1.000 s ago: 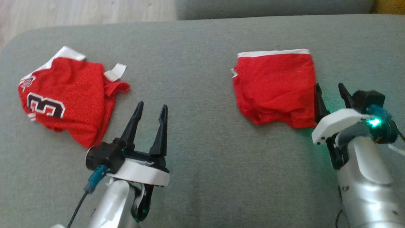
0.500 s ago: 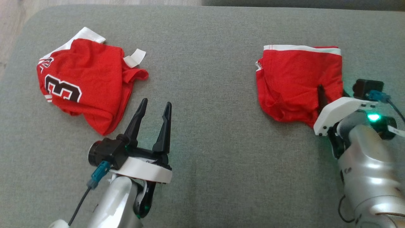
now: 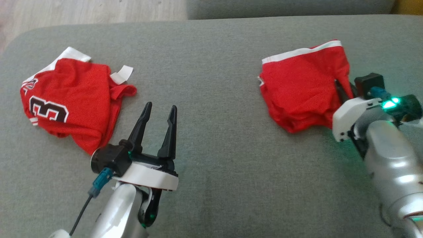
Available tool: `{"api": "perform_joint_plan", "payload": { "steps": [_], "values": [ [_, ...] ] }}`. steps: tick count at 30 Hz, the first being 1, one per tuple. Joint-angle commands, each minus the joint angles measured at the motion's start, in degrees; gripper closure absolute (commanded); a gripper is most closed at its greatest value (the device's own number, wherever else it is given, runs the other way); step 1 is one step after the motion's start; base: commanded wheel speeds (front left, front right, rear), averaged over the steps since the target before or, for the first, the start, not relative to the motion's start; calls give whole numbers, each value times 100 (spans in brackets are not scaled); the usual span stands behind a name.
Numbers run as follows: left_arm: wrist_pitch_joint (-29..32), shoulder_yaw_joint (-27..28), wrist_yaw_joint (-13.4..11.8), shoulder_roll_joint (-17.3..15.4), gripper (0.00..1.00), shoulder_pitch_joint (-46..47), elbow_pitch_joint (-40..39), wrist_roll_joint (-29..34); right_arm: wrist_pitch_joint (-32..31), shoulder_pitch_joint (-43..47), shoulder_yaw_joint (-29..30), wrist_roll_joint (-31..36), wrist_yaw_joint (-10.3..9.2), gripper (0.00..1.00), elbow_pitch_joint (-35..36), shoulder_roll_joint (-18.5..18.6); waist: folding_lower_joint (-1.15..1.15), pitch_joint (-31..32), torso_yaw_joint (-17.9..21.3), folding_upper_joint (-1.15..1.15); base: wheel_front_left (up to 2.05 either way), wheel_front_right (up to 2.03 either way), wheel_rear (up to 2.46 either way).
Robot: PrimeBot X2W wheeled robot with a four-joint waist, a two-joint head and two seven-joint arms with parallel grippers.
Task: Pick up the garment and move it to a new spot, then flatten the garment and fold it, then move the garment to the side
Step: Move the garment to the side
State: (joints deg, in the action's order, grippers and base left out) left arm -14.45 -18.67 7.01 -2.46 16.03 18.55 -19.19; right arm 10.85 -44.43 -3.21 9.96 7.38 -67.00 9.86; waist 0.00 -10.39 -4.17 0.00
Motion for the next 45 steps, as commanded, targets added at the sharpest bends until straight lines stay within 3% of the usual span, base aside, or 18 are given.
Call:
{"api": "perform_joint_plan", "payload": {
  "steps": [1, 9, 19, 24, 32, 33, 34, 39, 45],
  "values": [
    [-55, 192, -49, -42, 0, 135, -198, -35, 40, -217, -345, -77, 11, 100, 28, 212, 0, 26, 72, 0, 0, 0, 0],
    [-55, 203, -37, -42, 0, 206, -254, -13, -173, -390, -1096, -604, 11, 100, -374, 1103, 0, -148, 75, 0, 0, 0, 0],
    [-55, 231, 1, -42, 0, 452, -280, 47, -478, -555, -1554, -1097, 11, 100, -544, 2601, 0, -525, -102, 0, 0, 0, 0],
    [-55, 252, 13, -42, 0, 484, -279, 63, -560, -636, -1415, -1210, 11, 100, -578, 2945, 0, -644, -138, 0, 0, 0, 0],
    [-55, 238, 27, -42, 0, 573, -262, 75, -443, -709, -1158, -1189, 11, 100, -599, 3071, 0, -767, -160, 0, 0, 0, 0],
    [-55, 242, 28, -42, 0, 579, -256, 74, -376, -713, -1108, -1169, 11, 40, -596, 3073, 0, -766, -157, 0, 0, 0, 0],
    [-55, 249, 28, -42, 0, 581, -247, 77, -353, -717, -1052, -1156, 11, 0, -598, 3061, 0, -756, -149, 0, 0, 0, 0],
    [-55, 355, 33, -42, 0, 547, -178, 119, -159, -807, -850, -920, 11, 0, -542, 2936, 0, -577, -46, 0, 0, 0, 0],
    [-55, 562, 37, -42, 0, 388, -214, 156, 113, -908, -424, -823, 11, 0, -332, 2452, 0, -87, 146, 0, 0, 0, 0]
  ]
}}
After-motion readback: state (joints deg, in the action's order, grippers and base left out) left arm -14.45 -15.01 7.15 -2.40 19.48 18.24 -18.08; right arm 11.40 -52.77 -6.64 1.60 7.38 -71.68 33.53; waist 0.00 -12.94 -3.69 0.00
